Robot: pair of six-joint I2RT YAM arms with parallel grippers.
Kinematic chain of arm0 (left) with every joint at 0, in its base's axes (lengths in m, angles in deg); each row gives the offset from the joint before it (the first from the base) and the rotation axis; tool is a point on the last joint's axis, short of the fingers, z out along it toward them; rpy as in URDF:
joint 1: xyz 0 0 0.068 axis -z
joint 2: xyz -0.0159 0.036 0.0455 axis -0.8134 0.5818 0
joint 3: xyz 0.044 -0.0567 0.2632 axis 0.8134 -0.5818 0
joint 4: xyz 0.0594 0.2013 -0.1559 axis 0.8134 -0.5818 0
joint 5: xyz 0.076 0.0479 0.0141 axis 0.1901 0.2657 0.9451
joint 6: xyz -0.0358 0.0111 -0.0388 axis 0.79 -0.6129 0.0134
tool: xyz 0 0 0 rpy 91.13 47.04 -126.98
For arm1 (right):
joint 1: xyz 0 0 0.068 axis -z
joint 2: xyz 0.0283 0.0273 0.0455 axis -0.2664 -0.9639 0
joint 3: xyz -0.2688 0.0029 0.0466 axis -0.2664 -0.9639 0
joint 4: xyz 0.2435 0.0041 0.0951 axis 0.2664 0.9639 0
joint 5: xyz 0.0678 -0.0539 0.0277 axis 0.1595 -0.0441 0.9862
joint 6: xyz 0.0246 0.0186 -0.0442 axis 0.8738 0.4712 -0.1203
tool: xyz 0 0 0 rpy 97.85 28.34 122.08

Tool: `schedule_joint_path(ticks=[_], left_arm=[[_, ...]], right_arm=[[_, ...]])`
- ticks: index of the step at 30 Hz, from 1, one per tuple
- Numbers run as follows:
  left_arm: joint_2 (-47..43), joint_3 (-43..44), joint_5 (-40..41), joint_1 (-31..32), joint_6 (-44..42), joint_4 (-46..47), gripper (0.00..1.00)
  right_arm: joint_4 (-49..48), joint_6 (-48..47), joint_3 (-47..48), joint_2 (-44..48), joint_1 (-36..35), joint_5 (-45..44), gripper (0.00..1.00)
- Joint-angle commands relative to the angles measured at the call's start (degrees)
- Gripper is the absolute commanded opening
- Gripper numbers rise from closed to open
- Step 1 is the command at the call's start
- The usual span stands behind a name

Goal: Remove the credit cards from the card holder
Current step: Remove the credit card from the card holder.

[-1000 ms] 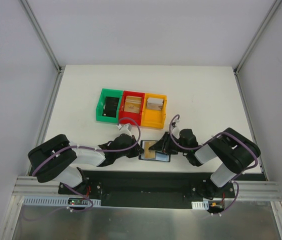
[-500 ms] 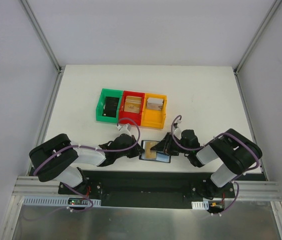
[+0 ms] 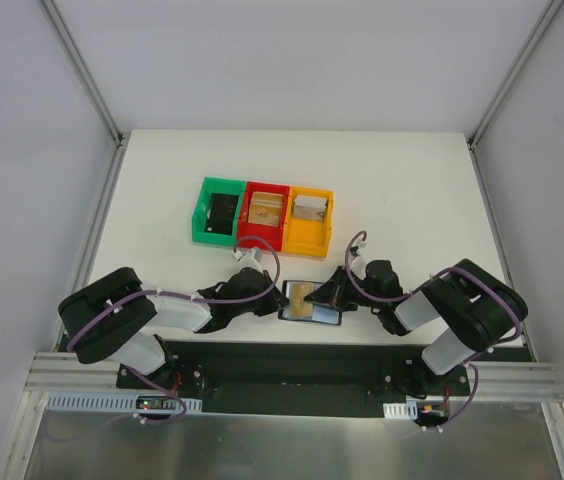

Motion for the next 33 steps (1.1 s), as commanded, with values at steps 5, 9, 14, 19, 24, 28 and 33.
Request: schedule_joint_path(ticks=[5, 9, 14, 19, 24, 28, 33], left_arm=[[1.95, -2.03, 0.27, -0.34, 0.03, -5.51, 0.0], [2.04, -2.12, 0.45, -0.42, 0.21, -5.42, 0.0], [2.04, -2.12, 0.36, -0.42, 0.3, -5.33, 0.0], [2.04, -2.21, 0.27, -0.43, 0.21, -5.24, 0.0], [1.86, -2.38, 0.36, -0.51, 0.47, -5.33, 0.0], [1.86, -2.47, 0.45, -0.42, 0.56, -5.24, 0.0], [1.86, -2.65, 0.45, -0.42, 0.65, -5.24, 0.0]], right_arm=[[-4.47, -0.07, -0.83, 2.82, 1.23, 2.04, 0.09], [-4.48, -0.16, -1.45, 3.44, 1.76, 2.31, 0.09], [-4.48, -0.34, -1.71, 3.7, 2.11, 2.66, 0.02], [-4.48, -0.25, -1.54, 3.79, 2.2, 2.92, 0.01], [-4.47, -0.16, -2.06, 4.4, 2.99, 3.1, 0.01], [-4.3, -0.25, -2.68, 5.2, 3.86, 3.62, 0.01], [-3.69, -0.34, -3.12, 6.25, 4.48, 4.15, 0.01]])
